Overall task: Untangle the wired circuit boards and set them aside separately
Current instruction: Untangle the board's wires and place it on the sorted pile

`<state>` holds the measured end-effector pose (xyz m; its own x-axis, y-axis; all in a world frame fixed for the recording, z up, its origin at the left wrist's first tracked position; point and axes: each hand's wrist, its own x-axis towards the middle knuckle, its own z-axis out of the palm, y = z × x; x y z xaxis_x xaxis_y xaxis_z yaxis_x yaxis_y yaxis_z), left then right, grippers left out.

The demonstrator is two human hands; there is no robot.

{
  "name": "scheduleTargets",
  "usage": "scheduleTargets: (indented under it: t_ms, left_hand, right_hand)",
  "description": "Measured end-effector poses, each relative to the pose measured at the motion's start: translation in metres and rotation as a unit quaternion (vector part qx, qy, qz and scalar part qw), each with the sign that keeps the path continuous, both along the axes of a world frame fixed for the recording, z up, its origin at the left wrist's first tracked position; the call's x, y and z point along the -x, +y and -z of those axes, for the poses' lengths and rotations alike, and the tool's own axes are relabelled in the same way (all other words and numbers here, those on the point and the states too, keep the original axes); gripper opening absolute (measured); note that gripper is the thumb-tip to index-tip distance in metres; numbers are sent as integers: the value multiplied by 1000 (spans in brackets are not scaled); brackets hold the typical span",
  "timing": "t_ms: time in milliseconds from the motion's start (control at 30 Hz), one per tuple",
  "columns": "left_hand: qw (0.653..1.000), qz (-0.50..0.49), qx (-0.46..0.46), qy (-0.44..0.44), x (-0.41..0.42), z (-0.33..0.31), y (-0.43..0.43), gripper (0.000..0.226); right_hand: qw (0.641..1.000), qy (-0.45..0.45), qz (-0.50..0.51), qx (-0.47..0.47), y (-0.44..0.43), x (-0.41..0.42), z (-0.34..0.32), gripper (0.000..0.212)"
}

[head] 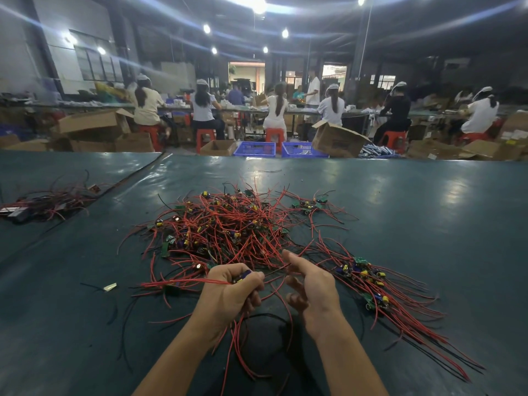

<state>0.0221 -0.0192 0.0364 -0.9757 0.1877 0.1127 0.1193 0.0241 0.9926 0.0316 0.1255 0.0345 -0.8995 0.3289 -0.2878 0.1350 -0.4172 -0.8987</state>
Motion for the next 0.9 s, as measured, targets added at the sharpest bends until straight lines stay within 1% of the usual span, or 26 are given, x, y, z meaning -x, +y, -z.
scheduleTargets:
  t_ms: [100, 200, 267, 467, 567, 633, 700, 767, 800, 867, 900]
  left_hand:
    - [1000, -3, -1, -6, -1, -2, -2, 35]
    - [1000, 7, -1, -16, -3, -4, -1, 33]
    - [1000, 13, 2, -21, -4, -6, -1, 33]
    - [998, 33, -10, -47, -6, -6, -4, 38]
    - [994, 42, -36, -98, -6, -7, -1, 25]
    - [989, 45, -64, -124, -5, -8, 0, 32]
    - [987, 45, -87, -131, -4, -8, -2, 32]
    - [986, 39, -102, -127, -2, -7, -2, 33]
    - [986, 30, -107, -123, -1, -5, -2, 36]
    - [987, 14, -112, -118, 0, -4, 0, 37]
    - [987, 8, -115, -115, 0, -4, 1, 35]
  right_hand:
    - [1000, 13, 4, -16, -2, 0, 0, 11]
    - [999, 38, 22, 8, -2, 0, 2, 12]
    - [998, 51, 38, 28, 0, 1, 3, 18]
    - [993, 66, 64, 79, 6, 3, 4, 25]
    - [986, 102, 83, 103, 7, 3, 4, 22]
    - [980, 125, 105, 113, 8, 4, 4, 20]
    - [976, 141, 121, 117, 7, 3, 2, 18]
    - [978, 144, 110, 103, 5, 2, 1, 16]
    - [984, 135, 91, 79, 2, 1, 2, 20]
    - [996, 83, 27, -20, -6, 0, 4, 34]
    - [996, 58, -13, -68, -13, 0, 6, 38]
